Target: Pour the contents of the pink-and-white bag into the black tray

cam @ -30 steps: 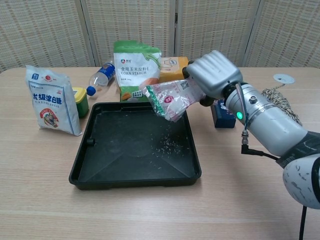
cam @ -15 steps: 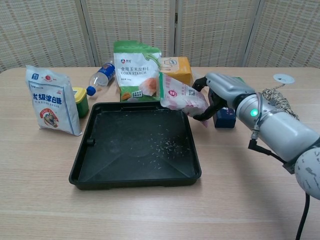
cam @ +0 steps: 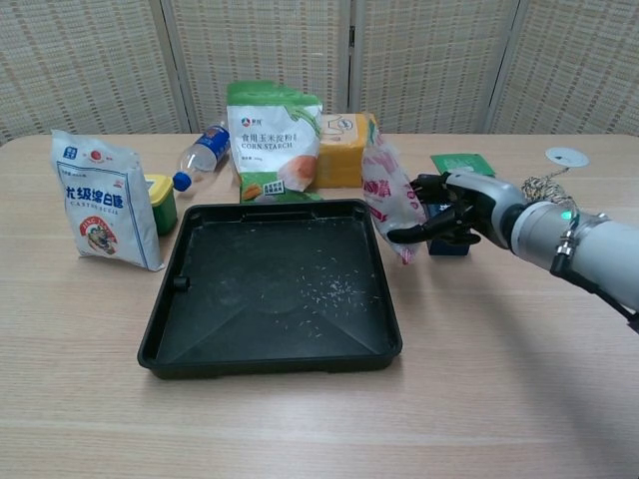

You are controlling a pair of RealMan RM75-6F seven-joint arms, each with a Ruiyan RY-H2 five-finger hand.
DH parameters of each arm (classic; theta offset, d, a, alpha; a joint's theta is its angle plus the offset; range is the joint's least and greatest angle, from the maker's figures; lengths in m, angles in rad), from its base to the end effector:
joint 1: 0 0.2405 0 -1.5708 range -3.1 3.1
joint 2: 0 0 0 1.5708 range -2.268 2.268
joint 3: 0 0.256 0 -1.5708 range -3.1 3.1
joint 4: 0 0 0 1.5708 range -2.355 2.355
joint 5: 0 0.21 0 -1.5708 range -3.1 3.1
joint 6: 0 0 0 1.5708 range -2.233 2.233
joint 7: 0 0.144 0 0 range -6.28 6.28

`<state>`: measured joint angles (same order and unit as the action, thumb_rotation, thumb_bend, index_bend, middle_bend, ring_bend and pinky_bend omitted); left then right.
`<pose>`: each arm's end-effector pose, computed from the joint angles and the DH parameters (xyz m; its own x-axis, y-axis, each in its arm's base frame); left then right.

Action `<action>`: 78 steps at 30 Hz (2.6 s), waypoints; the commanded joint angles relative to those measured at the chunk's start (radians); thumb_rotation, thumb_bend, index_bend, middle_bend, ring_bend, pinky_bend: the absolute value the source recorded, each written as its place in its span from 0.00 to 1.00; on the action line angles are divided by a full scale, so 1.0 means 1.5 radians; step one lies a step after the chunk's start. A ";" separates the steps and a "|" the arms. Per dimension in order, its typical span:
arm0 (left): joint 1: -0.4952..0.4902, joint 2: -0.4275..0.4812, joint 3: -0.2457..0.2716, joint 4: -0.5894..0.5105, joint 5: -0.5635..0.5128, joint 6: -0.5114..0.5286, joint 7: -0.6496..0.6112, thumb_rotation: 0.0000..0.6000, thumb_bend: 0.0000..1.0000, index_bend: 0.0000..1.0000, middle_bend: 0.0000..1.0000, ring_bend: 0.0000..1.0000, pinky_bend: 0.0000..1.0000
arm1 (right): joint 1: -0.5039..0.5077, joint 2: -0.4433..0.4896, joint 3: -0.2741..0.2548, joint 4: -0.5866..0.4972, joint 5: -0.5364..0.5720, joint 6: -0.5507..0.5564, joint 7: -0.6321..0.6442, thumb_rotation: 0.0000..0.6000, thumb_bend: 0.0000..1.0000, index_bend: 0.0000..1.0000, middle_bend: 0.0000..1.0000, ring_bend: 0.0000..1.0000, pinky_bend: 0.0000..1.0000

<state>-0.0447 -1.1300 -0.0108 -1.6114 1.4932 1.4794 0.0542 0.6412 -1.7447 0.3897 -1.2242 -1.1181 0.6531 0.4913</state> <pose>-0.3212 0.1599 0.1500 0.4344 0.0650 0.8984 0.8989 0.0325 -0.4370 -0.1742 -0.3593 -0.0657 -0.4541 -0.4711 0.7562 -0.8857 0.1465 -0.4406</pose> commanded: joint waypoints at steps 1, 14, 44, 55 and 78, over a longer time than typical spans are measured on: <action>0.000 0.002 0.001 -0.006 0.003 0.001 0.002 1.00 0.32 0.00 0.03 0.05 0.00 | -0.015 0.031 -0.010 0.013 -0.101 -0.040 0.138 1.00 0.49 0.75 0.62 0.84 1.00; 0.000 0.000 0.003 -0.008 -0.002 -0.004 0.006 1.00 0.32 0.00 0.03 0.05 0.00 | 0.006 -0.017 -0.097 0.147 -0.222 0.053 0.196 1.00 0.49 0.73 0.57 0.83 1.00; -0.004 0.001 0.001 -0.019 -0.001 -0.004 0.018 1.00 0.32 0.00 0.03 0.05 0.00 | 0.062 -0.104 -0.212 0.343 -0.293 0.103 0.391 1.00 0.49 0.22 0.23 0.73 0.92; -0.005 0.001 0.002 -0.023 0.002 -0.004 0.023 1.00 0.32 0.00 0.03 0.05 0.00 | 0.054 -0.087 -0.232 0.332 -0.298 0.138 0.398 1.00 0.49 0.06 0.13 0.70 0.88; -0.026 -0.010 -0.005 -0.025 0.007 -0.020 0.027 1.00 0.32 0.00 0.03 0.05 0.00 | -0.042 0.103 -0.229 0.054 -0.254 0.266 0.129 1.00 0.49 0.01 0.11 0.68 0.87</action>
<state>-0.0836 -1.1441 -0.0187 -1.6492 1.5041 1.4504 0.0952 0.5949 -1.6155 0.0452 -1.1138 -1.5074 1.0343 0.7144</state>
